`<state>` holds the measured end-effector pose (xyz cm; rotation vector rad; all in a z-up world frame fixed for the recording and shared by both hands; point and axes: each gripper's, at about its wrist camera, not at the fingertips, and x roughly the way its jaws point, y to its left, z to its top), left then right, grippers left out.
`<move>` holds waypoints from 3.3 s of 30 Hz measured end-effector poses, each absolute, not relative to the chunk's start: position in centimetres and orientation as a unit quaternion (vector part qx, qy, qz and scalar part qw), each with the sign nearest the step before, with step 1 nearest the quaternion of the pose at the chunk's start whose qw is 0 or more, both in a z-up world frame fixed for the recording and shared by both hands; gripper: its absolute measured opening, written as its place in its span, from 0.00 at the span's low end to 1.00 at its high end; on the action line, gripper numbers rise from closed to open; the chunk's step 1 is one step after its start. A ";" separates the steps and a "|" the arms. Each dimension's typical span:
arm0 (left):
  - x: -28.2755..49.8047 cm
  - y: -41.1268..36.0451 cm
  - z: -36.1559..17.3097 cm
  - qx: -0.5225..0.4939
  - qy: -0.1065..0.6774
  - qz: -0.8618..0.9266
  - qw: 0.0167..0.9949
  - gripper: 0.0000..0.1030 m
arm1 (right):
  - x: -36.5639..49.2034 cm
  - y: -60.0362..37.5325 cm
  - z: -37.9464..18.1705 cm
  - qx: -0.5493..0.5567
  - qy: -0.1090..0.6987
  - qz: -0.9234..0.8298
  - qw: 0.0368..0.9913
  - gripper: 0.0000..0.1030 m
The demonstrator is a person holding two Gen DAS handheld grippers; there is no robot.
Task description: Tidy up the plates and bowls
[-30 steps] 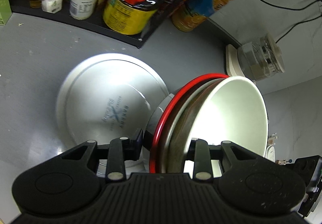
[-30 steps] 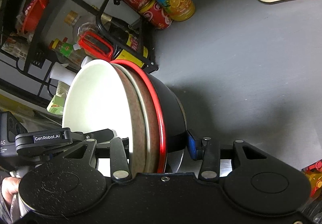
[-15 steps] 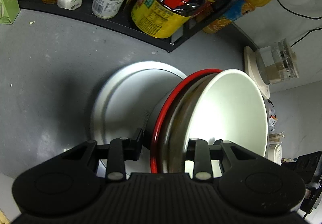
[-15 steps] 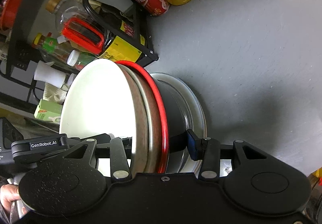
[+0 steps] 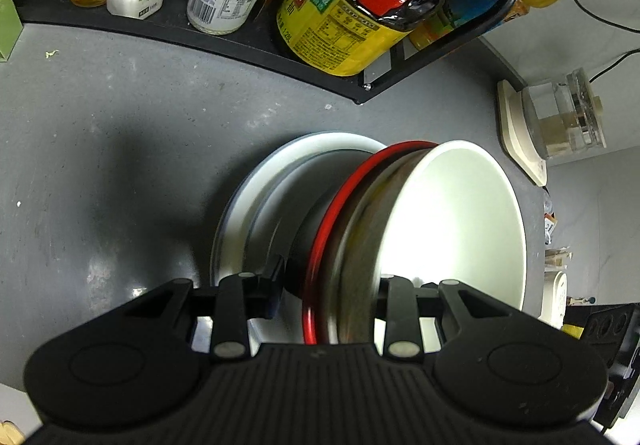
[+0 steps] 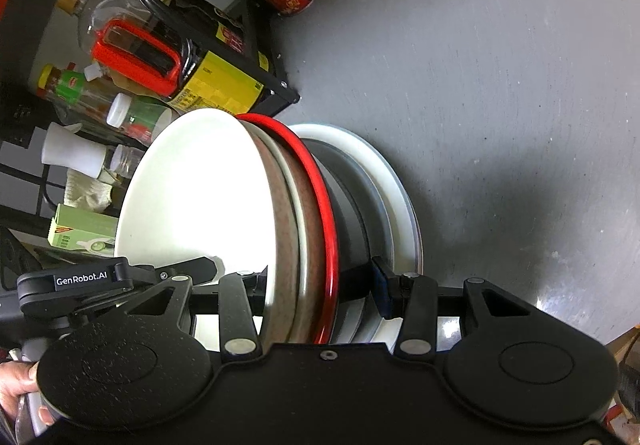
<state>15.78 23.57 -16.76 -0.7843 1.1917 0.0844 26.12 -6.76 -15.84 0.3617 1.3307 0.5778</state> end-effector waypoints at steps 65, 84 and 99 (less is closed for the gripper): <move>2.6 9.3 -3.0 -0.179 0.431 0.037 0.884 0.98 | 10.6 -24.5 -1.3 0.127 0.392 0.210 0.887 1.00; -2.7 7.6 -1.4 -0.132 0.387 0.022 0.912 0.99 | 6.0 -24.6 0.6 0.079 0.356 0.181 0.913 1.00; -6.1 8.1 -1.8 -0.107 0.375 0.014 0.921 0.99 | 2.7 -23.5 0.9 0.045 0.352 0.163 0.921 1.00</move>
